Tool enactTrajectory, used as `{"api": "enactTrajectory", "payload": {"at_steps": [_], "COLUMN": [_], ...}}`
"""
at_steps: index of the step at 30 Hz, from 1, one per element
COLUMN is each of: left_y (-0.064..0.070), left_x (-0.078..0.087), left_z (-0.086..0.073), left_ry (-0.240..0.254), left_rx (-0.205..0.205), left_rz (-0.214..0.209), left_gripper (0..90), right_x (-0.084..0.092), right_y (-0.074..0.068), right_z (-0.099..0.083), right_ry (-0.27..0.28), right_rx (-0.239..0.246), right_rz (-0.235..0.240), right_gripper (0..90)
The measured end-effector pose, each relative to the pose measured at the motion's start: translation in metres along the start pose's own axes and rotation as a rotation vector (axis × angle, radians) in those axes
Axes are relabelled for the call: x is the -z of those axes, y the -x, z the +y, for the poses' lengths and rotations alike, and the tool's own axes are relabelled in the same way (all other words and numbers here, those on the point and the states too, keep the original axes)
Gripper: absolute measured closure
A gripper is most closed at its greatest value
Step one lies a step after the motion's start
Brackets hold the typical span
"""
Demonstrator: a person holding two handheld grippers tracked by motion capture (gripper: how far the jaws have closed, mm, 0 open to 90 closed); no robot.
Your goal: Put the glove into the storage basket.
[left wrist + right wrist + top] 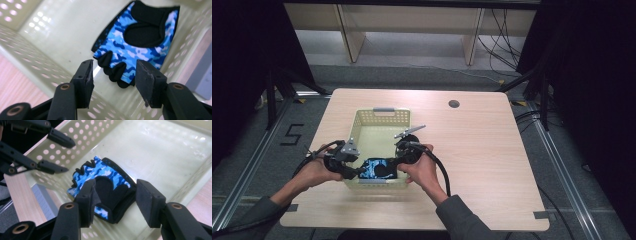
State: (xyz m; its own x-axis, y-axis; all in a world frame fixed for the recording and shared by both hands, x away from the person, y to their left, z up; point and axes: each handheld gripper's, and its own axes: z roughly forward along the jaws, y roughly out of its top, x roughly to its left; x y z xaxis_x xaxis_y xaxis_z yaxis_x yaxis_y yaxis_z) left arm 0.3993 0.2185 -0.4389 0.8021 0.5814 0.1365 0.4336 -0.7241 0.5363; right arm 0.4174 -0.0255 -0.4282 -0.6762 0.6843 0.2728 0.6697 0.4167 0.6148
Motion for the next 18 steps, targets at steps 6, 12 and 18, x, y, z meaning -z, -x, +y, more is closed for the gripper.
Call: {"api": "enactTrajectory", "payload": {"at_steps": [6, 12, 18], "left_y": [0.005, 0.015, 0.021], "left_x": [0.007, 0.011, 0.014], "left_z": [0.001, 0.003, 0.003], "left_ry": [0.059, 0.114, 0.148], "left_rx": [0.067, 0.128, 0.159], "left_rz": [-0.013, -0.03, -0.043], "left_gripper": [41.1, 34.0, 31.3], "right_x": [0.01, 0.022, 0.035], "right_y": [0.005, 0.008, 0.011], "right_z": [-0.003, -0.009, -0.016], "right_ry": [0.057, 0.1, 0.113], "right_rx": [0.067, 0.054, 0.069], "right_rz": [0.009, 0.029, 0.033], "right_gripper": [47.6, 45.2, 44.2]}}
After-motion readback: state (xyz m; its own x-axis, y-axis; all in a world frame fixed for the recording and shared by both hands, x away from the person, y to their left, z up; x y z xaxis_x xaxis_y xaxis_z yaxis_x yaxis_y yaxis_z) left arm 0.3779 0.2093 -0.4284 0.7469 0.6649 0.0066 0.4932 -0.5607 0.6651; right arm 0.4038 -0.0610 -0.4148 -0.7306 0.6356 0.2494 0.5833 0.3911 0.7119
